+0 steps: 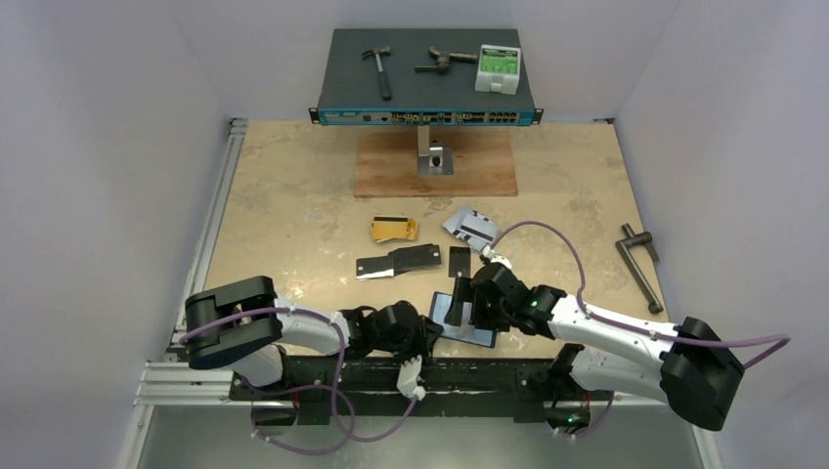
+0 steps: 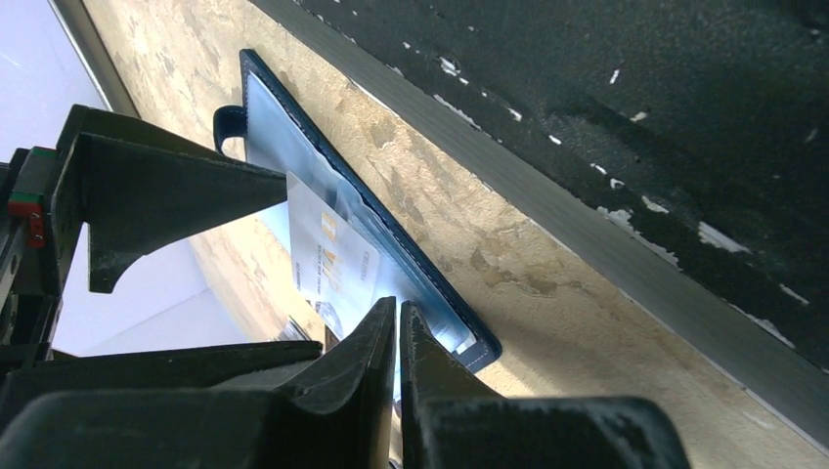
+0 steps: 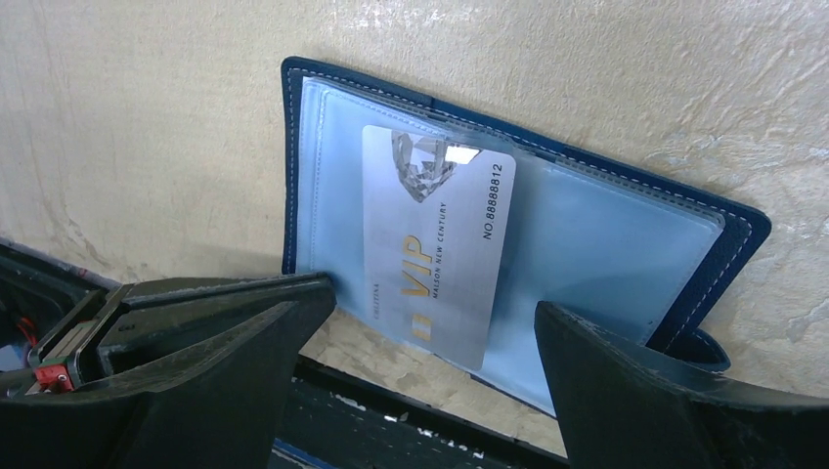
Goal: Put the credit cards into the card holder
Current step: Insert the credit card into the card holder.
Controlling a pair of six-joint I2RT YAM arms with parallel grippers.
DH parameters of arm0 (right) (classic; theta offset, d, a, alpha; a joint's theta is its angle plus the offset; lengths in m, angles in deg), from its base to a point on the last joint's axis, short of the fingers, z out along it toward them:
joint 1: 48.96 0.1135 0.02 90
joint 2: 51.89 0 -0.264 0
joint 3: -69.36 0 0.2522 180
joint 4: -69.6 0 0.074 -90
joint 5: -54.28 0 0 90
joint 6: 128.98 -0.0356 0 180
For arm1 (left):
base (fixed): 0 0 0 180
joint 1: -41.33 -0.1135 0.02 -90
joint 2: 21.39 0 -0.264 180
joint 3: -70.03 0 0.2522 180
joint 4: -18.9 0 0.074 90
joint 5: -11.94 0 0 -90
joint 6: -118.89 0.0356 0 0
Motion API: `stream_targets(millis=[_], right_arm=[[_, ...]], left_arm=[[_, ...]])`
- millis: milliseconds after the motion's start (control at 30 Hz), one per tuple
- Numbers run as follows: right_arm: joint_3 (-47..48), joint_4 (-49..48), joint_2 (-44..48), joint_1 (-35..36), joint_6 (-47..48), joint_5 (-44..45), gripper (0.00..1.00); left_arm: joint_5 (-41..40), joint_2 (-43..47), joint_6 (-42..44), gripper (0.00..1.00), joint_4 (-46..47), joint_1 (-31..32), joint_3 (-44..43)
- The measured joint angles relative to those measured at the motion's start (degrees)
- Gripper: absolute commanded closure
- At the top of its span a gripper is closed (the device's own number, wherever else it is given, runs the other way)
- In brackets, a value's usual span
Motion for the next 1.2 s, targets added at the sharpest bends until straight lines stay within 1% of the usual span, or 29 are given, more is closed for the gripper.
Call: stream_targets(millis=[133, 300, 467, 533, 633, 733, 867, 1033, 1200], right_arm=[[0.15, -0.81, -1.07, 0.0, -0.04, 0.13, 0.13], [0.42, -1.62, -1.77, 0.0, -0.07, 0.13, 0.13], [0.94, -0.96, -2.05, 0.02, -0.04, 0.44, 0.13], [1.2, -0.68, -2.21, 0.04, -0.02, 0.63, 0.13], [1.55, -0.15, -2.23, 0.04, -0.02, 0.79, 0.13], [1.86, -0.09, -2.69, 0.07, -0.02, 0.79, 0.13], [2.1, -0.13, -3.26, 0.39, -0.09, 0.81, 0.13], [2.75, -0.42, -4.48, 1.68, -0.76, 0.79, 0.14], [2.91, -1.03, -5.14, 2.91, -1.62, 0.81, 0.14]], left_arm=[[-1.42, 0.09, -1.9, 0.84, -1.4, 0.66, -1.29], [-4.76, 1.64, -5.86, 0.79, -5.75, 1.05, -3.69], [-6.12, 9.6, -7.48, 0.78, -11.78, 1.03, -3.06], [-5.81, 13.57, -7.48, 0.78, -13.33, 0.57, -2.1], [-5.01, 16.35, -6.91, 0.78, -14.05, -0.94, -0.26], [-3.89, 14.73, -5.57, 0.78, -14.19, -3.13, 1.29], [-2.23, 9.44, -3.48, 0.78, -12.66, -4.59, 1.55], [-0.46, 5.2, -1.53, 0.79, -8.92, -4.85, 0.59], [0.57, 4.28, -1.11, 0.79, -8.46, -4.66, -0.02]])
